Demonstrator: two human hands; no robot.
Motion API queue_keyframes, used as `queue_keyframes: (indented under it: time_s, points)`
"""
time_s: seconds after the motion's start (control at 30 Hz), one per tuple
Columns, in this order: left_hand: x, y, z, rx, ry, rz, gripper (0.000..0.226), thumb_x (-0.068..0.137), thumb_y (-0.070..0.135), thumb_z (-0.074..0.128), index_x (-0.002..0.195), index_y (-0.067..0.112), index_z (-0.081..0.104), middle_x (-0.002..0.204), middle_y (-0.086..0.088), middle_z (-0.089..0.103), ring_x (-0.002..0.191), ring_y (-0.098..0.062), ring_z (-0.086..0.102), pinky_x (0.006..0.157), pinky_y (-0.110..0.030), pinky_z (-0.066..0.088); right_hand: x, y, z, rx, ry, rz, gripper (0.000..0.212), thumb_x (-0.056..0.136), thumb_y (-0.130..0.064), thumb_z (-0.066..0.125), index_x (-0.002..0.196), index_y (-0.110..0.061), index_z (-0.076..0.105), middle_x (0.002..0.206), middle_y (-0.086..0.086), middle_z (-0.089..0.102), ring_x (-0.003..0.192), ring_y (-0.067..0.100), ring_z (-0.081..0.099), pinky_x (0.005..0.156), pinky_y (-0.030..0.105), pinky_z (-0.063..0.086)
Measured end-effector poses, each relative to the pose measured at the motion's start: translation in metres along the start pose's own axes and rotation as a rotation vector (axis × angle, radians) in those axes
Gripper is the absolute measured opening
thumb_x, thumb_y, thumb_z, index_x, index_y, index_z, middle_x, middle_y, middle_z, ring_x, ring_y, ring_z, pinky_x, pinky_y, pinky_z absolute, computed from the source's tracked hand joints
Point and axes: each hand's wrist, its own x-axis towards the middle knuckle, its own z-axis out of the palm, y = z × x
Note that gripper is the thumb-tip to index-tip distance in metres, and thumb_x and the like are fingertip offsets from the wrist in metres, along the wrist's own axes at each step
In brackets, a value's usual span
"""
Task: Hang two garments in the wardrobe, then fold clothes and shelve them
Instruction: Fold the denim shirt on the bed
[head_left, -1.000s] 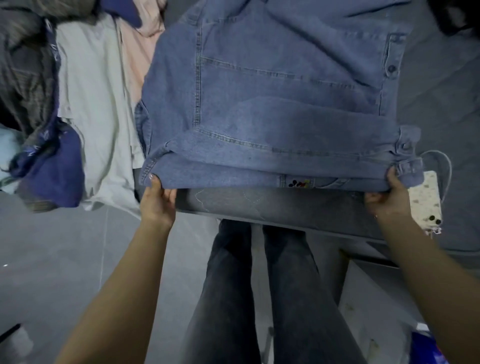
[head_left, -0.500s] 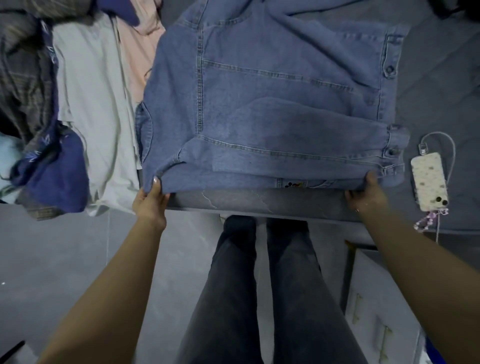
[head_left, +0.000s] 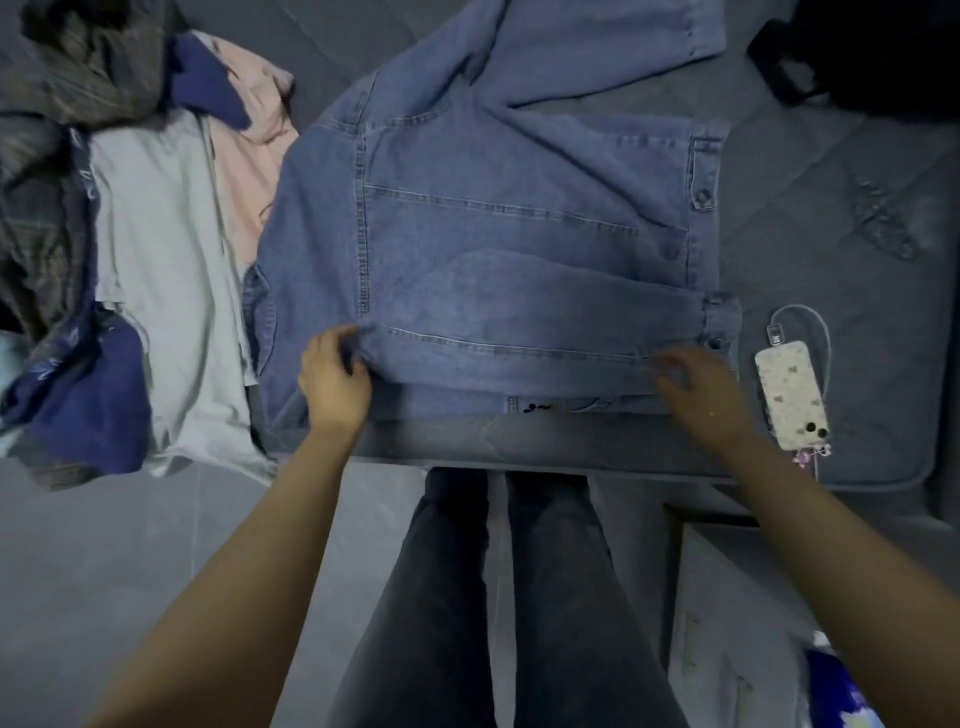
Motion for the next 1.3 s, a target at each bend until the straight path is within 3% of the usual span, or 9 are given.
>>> queue_keyframes:
  time_s: [0.1,0.23,0.47,0.57,0.67,0.77,0.97,1.1,1.3]
  points:
    - [0.024,0.037,0.019,0.095,-0.234,0.125,0.047,0.076,0.021,0.054,0.122,0.024,0.061,0.128,-0.003,0.058,0.122,-0.028,0.049,0.104,-0.044,0.029,0.044,0.008,-0.025,-0.186,0.032,-0.132,0.041,0.087,-0.003,0.064,0.126,0.004,0.057,0.129,0.026,0.054,0.119,0.043,0.050,0.100,0.048,0.041]
    - [0.062,0.054,0.055,0.193,-0.470,-0.030,0.060,0.086,0.042,0.067,0.139,0.024,0.045,0.143,-0.003,0.047,0.131,-0.028,0.043,0.109,-0.051,0.032,0.096,0.024,-0.035,-0.346,-0.099,-0.104,0.064,0.086,-0.022,0.071,0.141,-0.005,0.043,0.142,0.021,0.043,0.131,0.038,0.039,0.104,0.051,0.035]
    - [0.069,0.048,0.065,-0.067,-0.286,-0.153,0.012,0.091,0.012,0.066,0.094,0.000,0.065,0.088,-0.015,0.059,0.087,-0.022,0.054,0.085,-0.038,0.046,0.124,0.047,-0.034,-0.523,-0.176,-0.140,0.041,0.093,-0.041,0.059,0.115,-0.006,0.060,0.121,0.017,0.058,0.118,0.032,0.047,0.091,0.039,0.033]
    - [0.076,0.056,0.063,0.069,-0.187,0.007,0.013,0.091,0.015,0.066,0.095,0.003,0.068,0.098,-0.018,0.063,0.092,-0.029,0.058,0.085,-0.040,0.046,0.131,0.056,-0.035,-0.442,-0.177,-0.120,0.042,0.091,-0.042,0.061,0.115,-0.007,0.063,0.121,0.015,0.059,0.117,0.033,0.049,0.094,0.040,0.036]
    - [0.079,0.062,0.071,0.167,-0.216,-0.125,0.020,0.091,0.015,0.065,0.110,0.007,0.067,0.113,-0.018,0.066,0.108,-0.034,0.060,0.092,-0.043,0.047,0.139,0.061,-0.037,-0.243,-0.238,-0.078,0.044,0.085,-0.037,0.071,0.116,-0.006,0.062,0.119,0.015,0.060,0.112,0.032,0.053,0.095,0.043,0.043]
    - [0.085,0.082,0.080,-0.103,-0.395,-0.206,0.041,0.086,-0.014,0.053,0.125,0.000,0.056,0.128,-0.020,0.060,0.123,-0.034,0.054,0.106,-0.044,0.041,0.151,0.053,-0.045,0.216,-0.172,0.026,0.041,0.081,-0.024,0.078,0.114,-0.006,0.061,0.109,0.011,0.059,0.097,0.023,0.056,0.086,0.037,0.048]
    - [0.135,0.168,0.093,-0.080,-0.352,0.186,0.042,0.077,0.002,0.062,0.118,0.015,0.061,0.126,-0.012,0.058,0.119,-0.030,0.052,0.103,-0.038,0.040,0.219,0.031,-0.077,0.662,0.159,0.226,0.036,0.086,-0.022,0.073,0.114,-0.015,0.050,0.093,-0.011,0.054,0.078,-0.006,0.054,0.063,0.003,0.044]
    - [0.184,0.220,0.121,0.169,-0.338,0.516,0.034,0.091,0.021,0.062,0.124,0.014,0.061,0.126,-0.011,0.055,0.119,-0.032,0.048,0.101,-0.039,0.037,0.263,0.019,-0.085,0.716,0.261,0.276,0.018,0.088,-0.024,0.071,0.093,-0.014,0.057,0.084,-0.007,0.058,0.069,-0.001,0.056,0.057,0.007,0.045]
    - [0.239,0.240,0.140,0.420,-0.289,0.641,0.041,0.095,0.049,0.052,0.125,0.023,0.061,0.124,-0.006,0.058,0.121,-0.030,0.043,0.101,-0.041,0.025,0.288,0.017,-0.093,0.693,0.418,0.233,0.029,0.091,-0.028,0.068,0.069,-0.025,0.048,0.073,-0.010,0.054,0.065,-0.004,0.048,0.061,0.007,0.042]
